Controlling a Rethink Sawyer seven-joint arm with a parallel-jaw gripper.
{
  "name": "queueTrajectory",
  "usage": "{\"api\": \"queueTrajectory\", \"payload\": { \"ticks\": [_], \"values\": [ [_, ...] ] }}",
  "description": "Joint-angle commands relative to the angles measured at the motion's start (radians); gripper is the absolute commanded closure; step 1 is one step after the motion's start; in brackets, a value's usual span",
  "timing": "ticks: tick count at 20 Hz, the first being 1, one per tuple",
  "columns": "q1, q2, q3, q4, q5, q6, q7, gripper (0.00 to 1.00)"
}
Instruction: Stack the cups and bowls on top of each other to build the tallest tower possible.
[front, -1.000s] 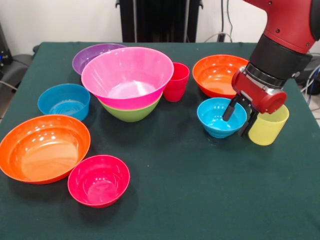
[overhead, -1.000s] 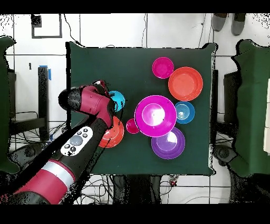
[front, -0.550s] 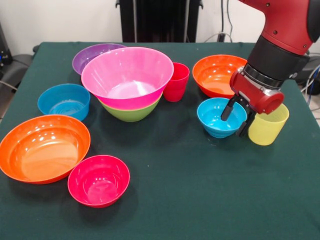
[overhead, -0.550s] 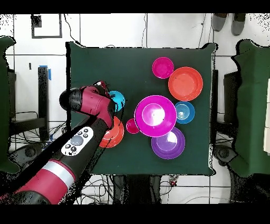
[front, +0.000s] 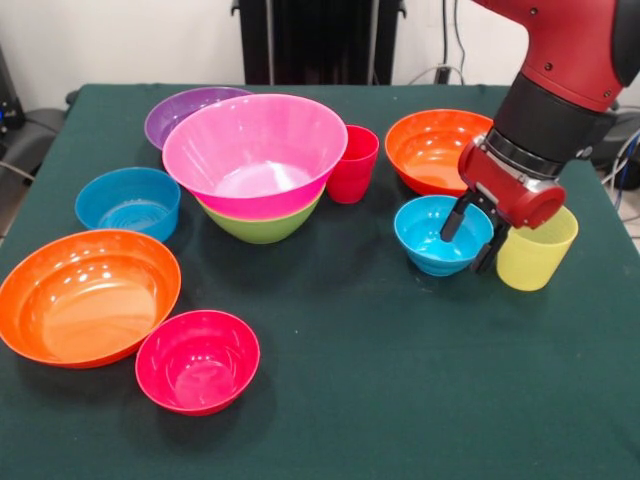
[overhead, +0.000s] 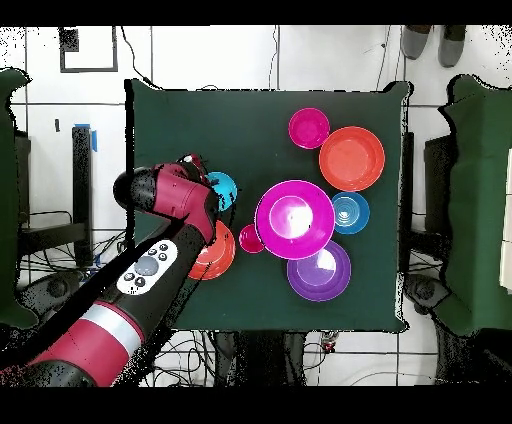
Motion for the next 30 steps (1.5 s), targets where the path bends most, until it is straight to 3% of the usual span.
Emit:
{"api": "queueTrajectory", "payload": {
  "ticks": [1, 30],
  "values": [
    [-0.005, 0.074, 0.157, 0.019, -0.052, 0.064, 0.12, 0.0],
    [0.001, 0.113, 0.147, -0.018, -0.034, 0.051, 0.138, 0.0]
  ]
}}
